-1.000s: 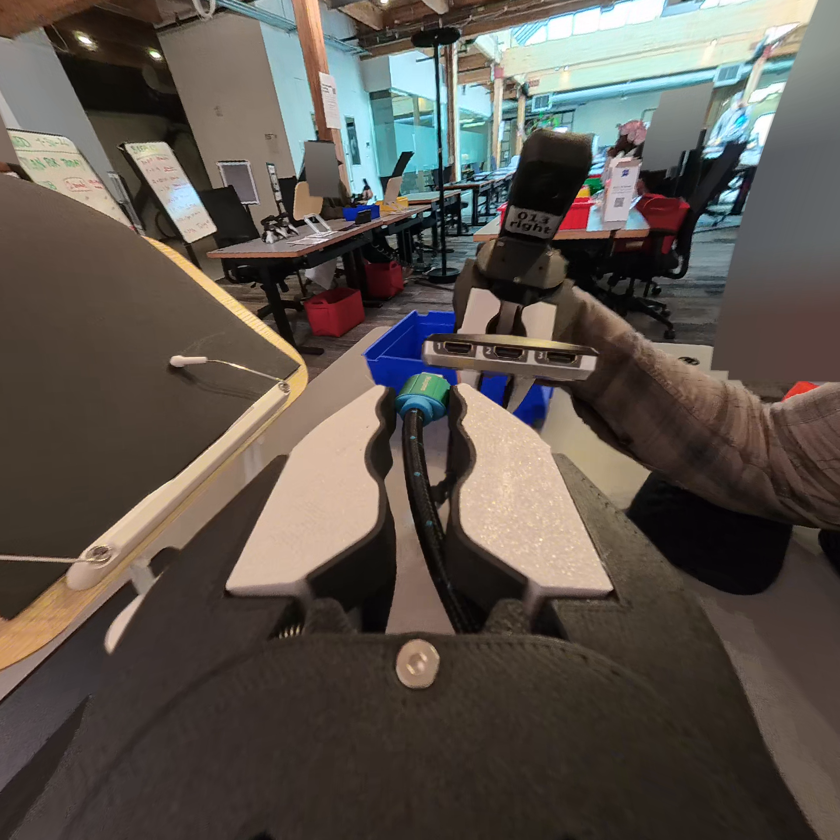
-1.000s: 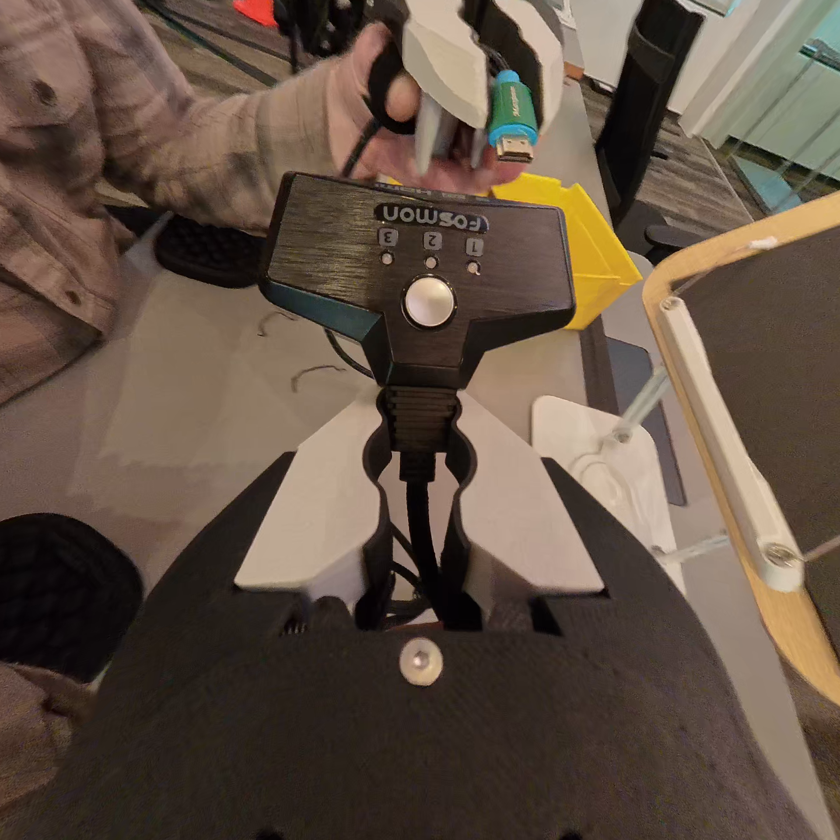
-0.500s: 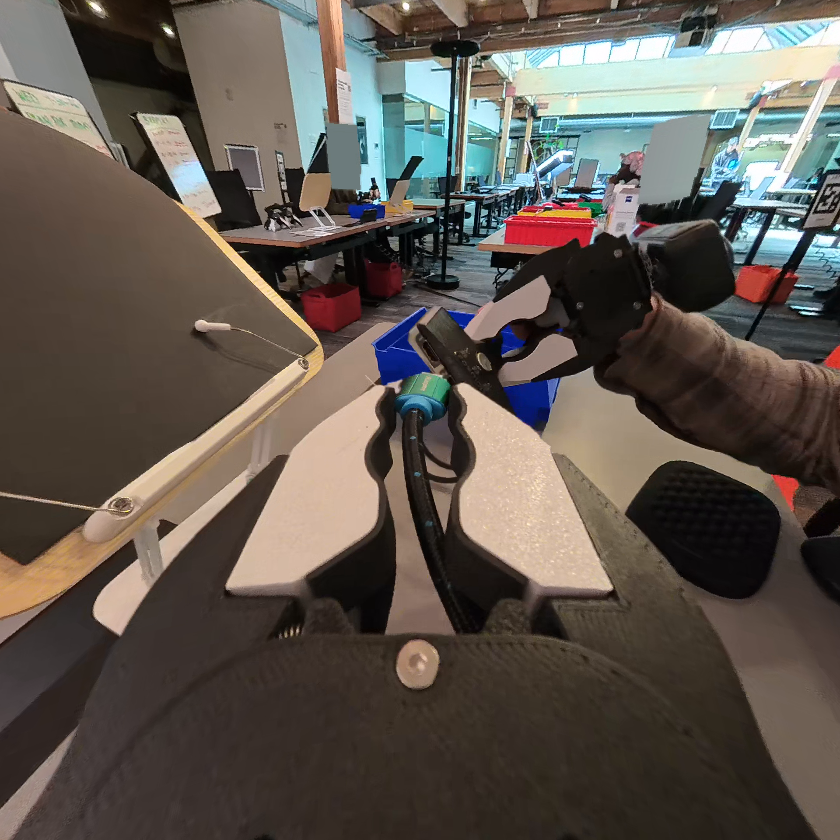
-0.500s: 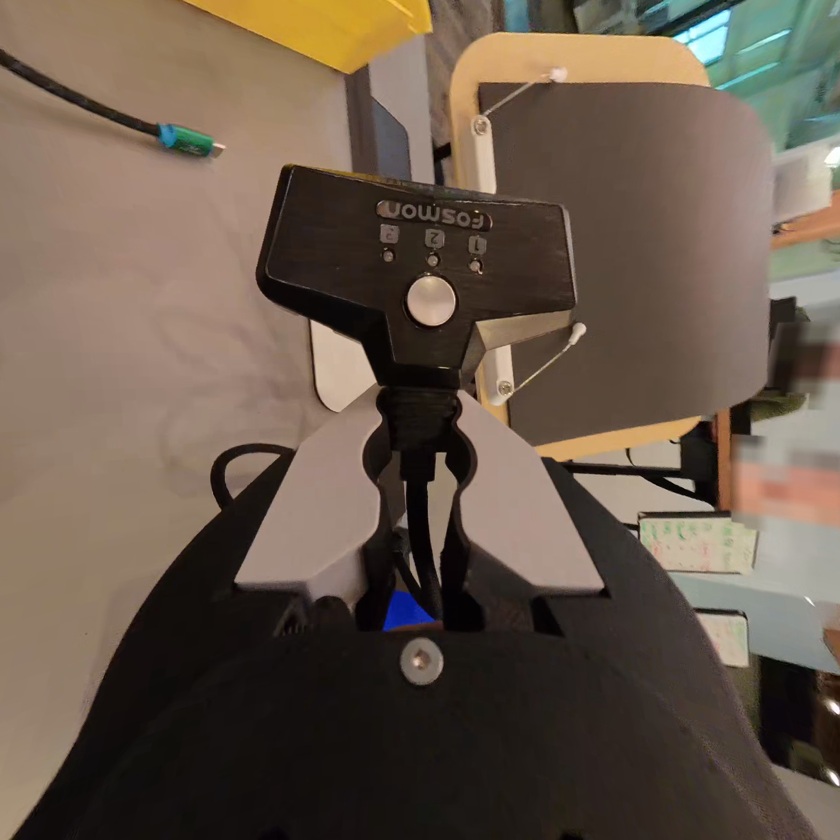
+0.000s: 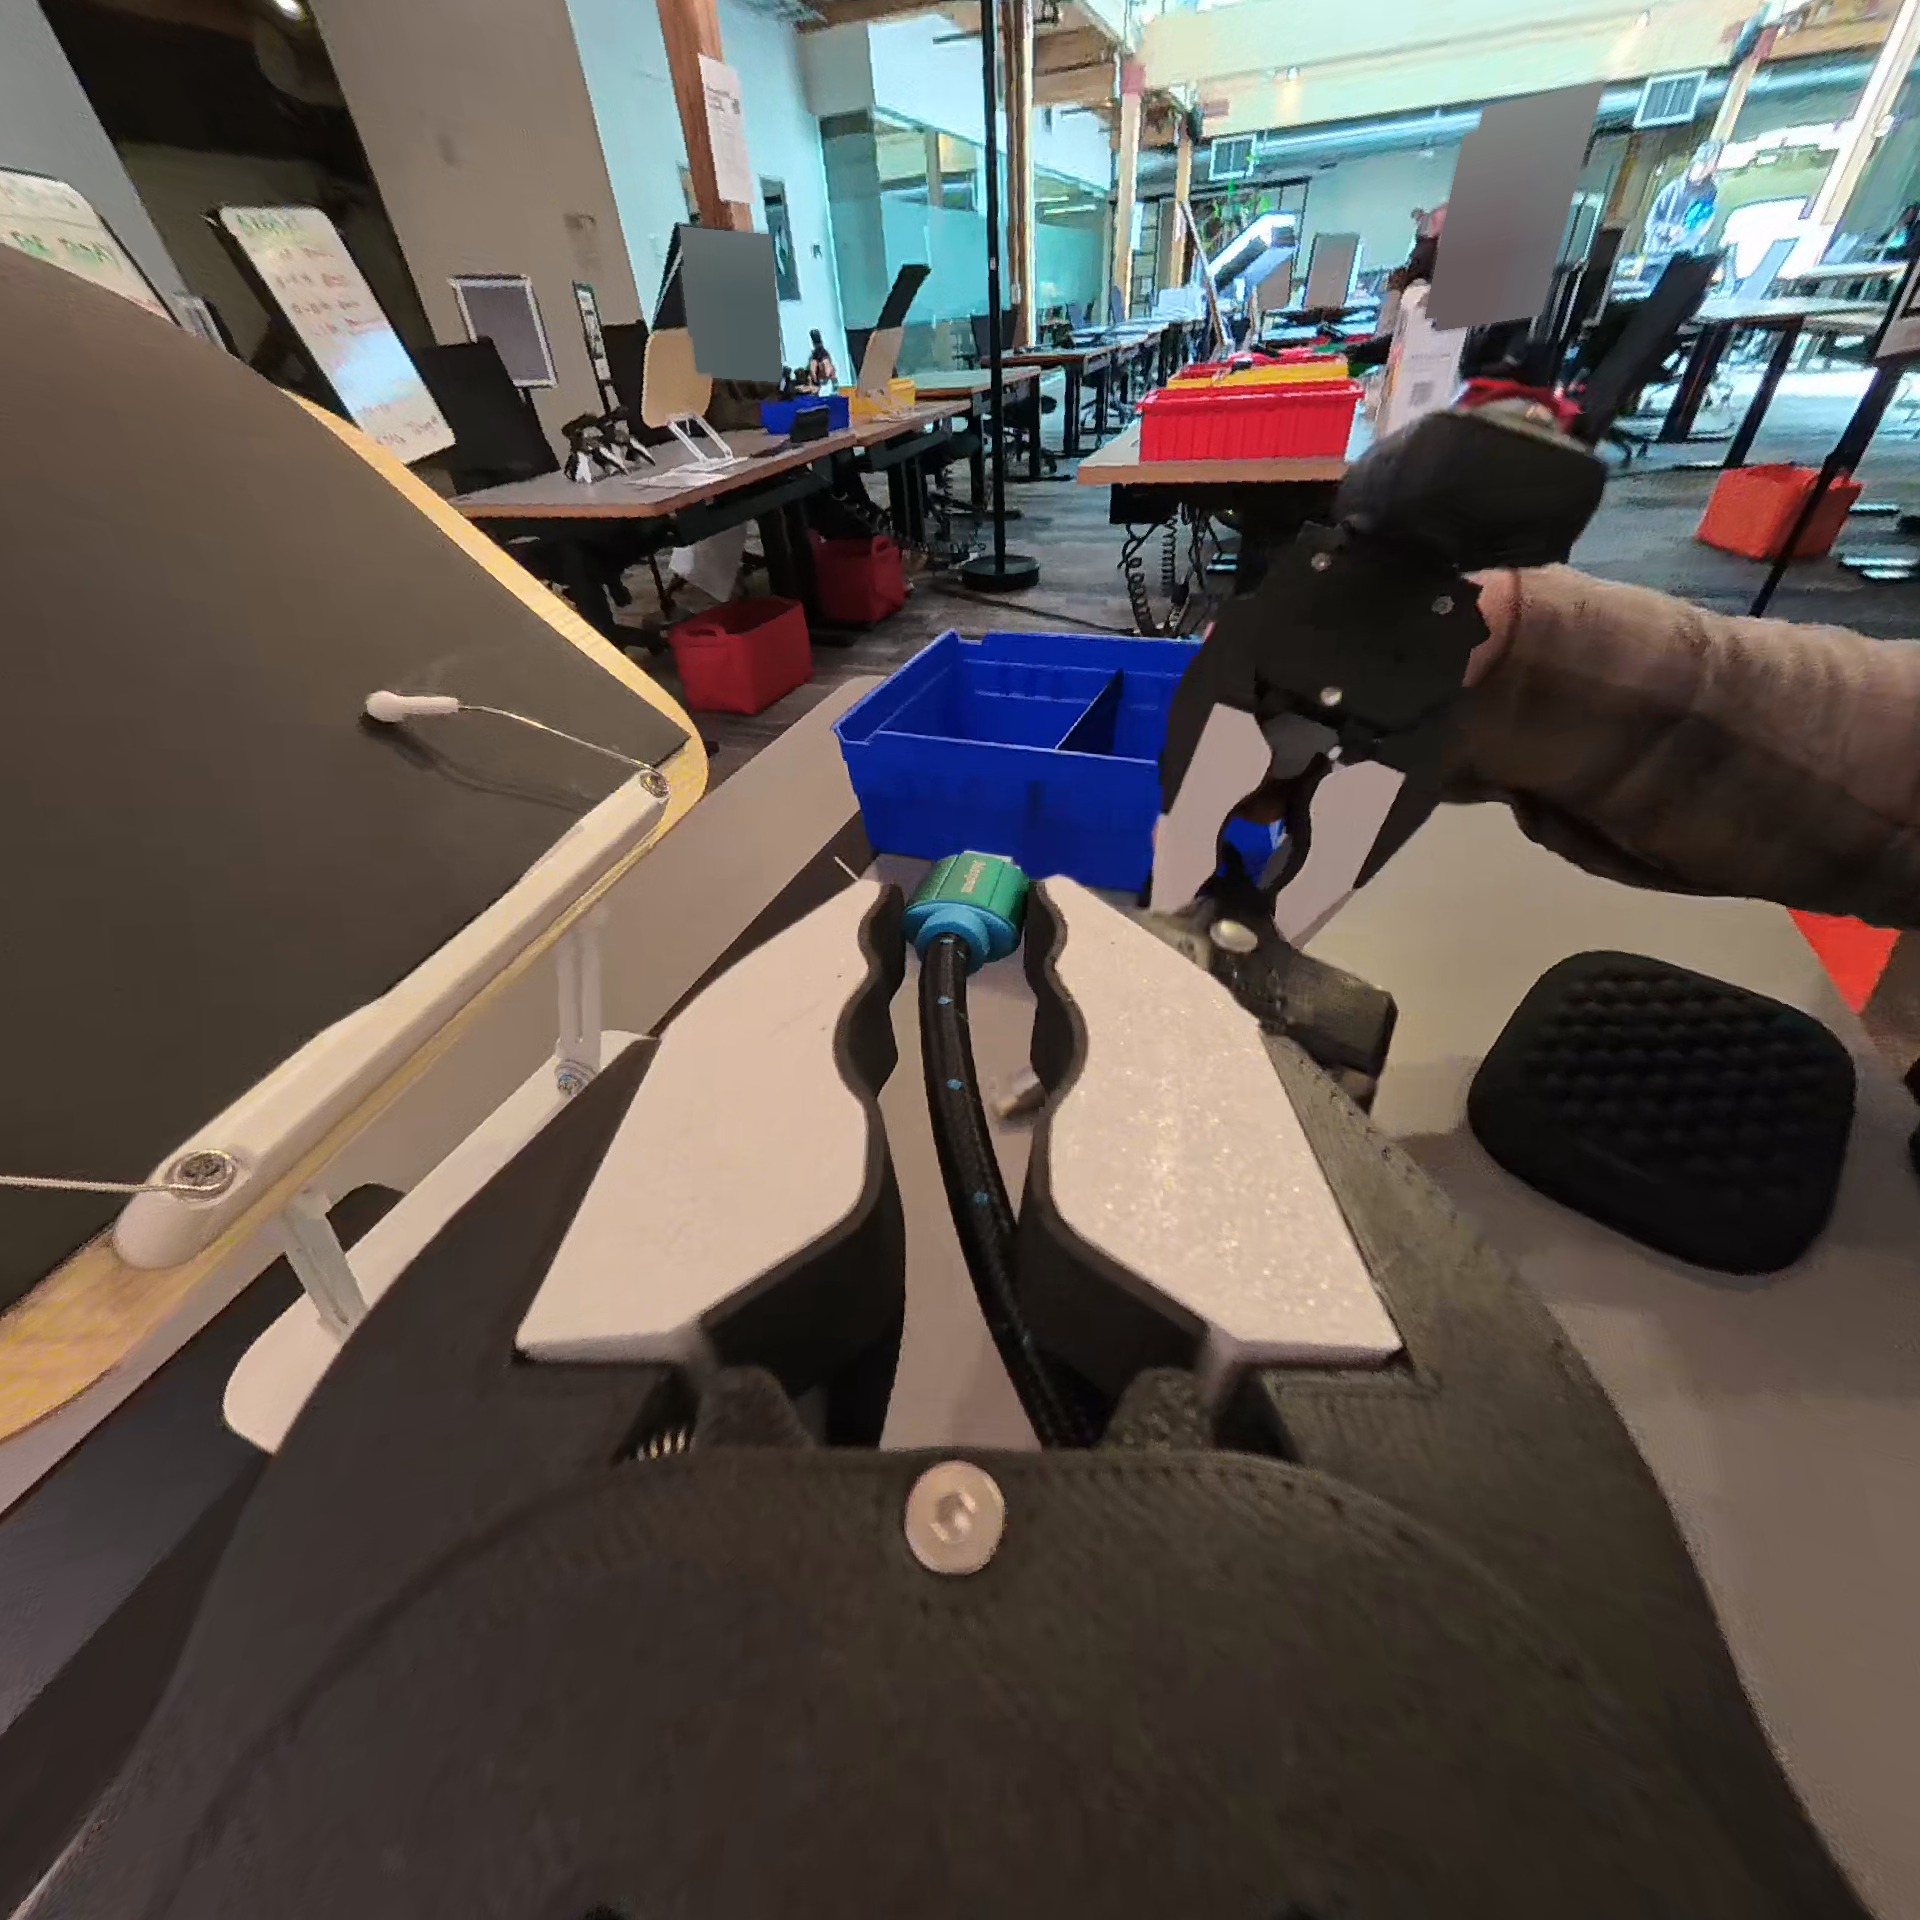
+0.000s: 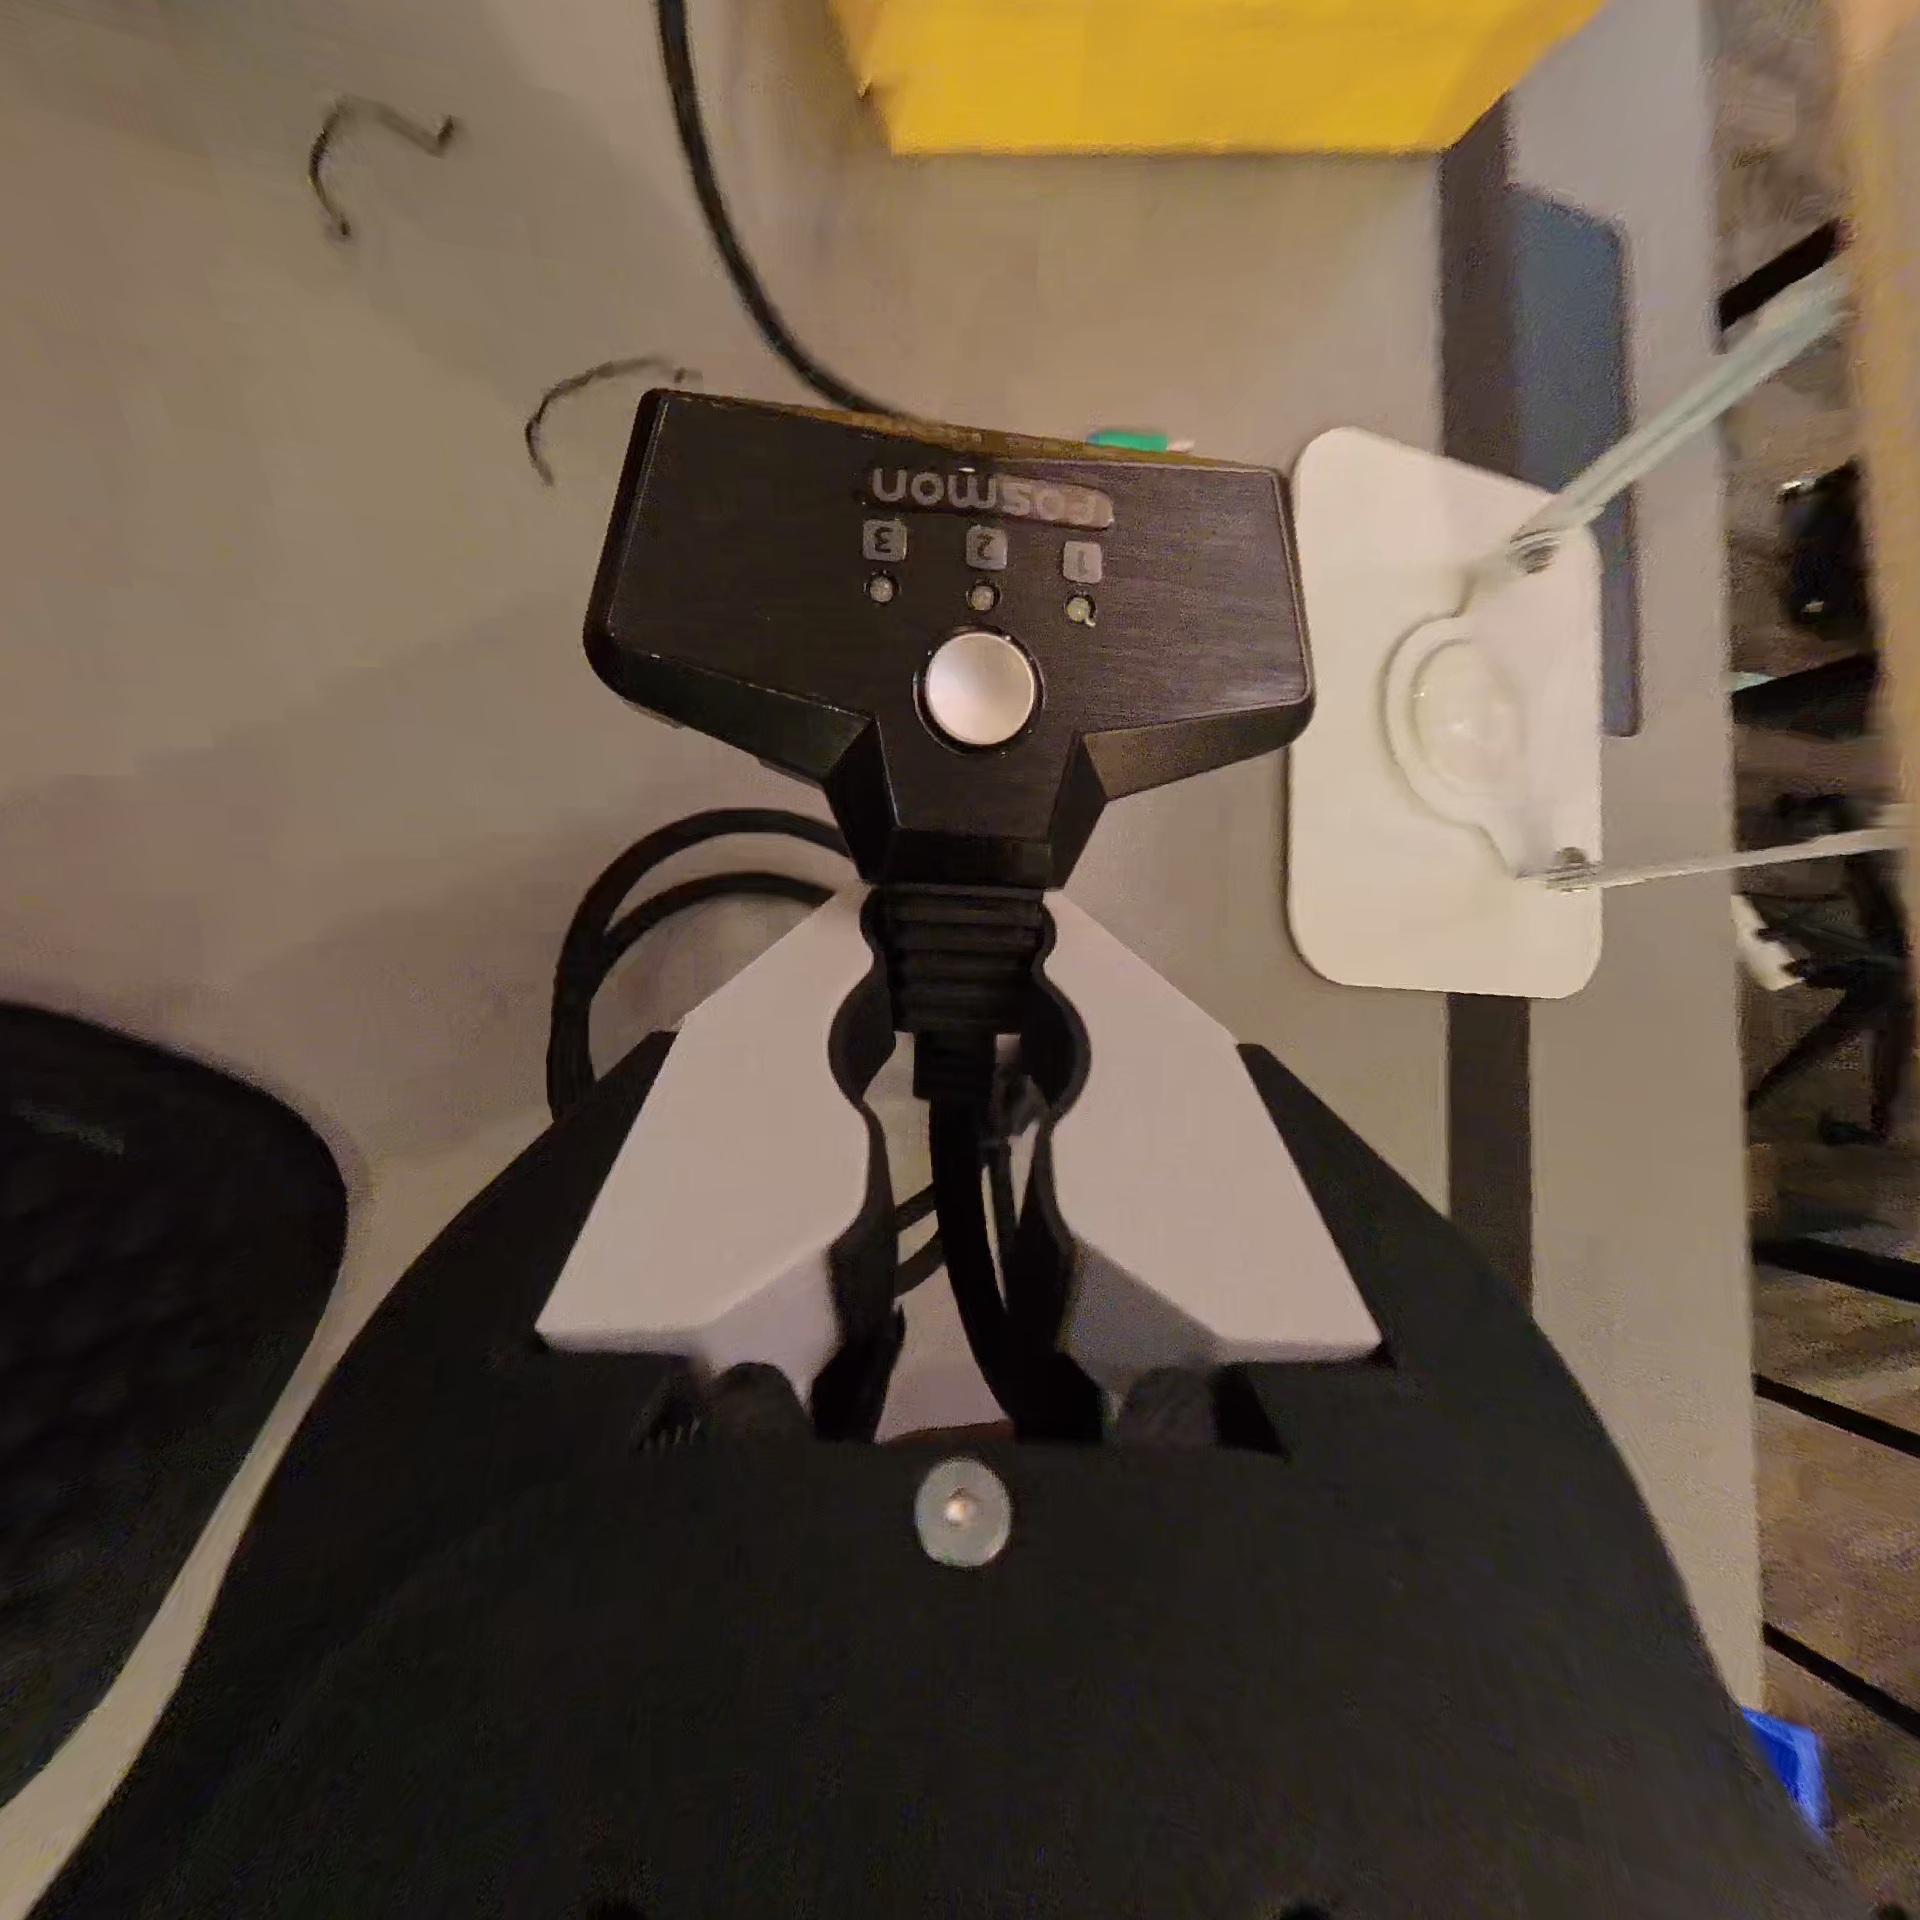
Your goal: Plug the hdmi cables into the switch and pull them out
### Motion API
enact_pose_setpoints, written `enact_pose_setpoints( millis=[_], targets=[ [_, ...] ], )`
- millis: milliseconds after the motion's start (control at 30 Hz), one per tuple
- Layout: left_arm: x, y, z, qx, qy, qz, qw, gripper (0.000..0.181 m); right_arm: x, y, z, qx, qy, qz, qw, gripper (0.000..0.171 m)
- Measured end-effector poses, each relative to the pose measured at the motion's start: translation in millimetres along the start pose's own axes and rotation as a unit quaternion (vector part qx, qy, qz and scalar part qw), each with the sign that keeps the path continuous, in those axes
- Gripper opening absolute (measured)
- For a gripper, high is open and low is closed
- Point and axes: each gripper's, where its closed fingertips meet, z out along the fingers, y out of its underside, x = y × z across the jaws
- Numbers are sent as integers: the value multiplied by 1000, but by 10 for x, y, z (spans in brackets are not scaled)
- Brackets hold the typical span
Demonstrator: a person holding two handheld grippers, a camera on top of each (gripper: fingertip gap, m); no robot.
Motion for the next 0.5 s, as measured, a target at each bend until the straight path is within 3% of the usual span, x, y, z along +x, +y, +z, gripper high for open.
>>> enact_pose_setpoints(
  millis=[200, 500],
  targets=[
    [13, 94, 63, -9, 4, 8, 1000, 22, -406, 301, 415, -70, -124, -1, 990, 16],
    [15, 125, 84, -17, 1, 13, 1000, 22, -473, 623, 813, -213, -121, -71, 967, 17]
  ],
)
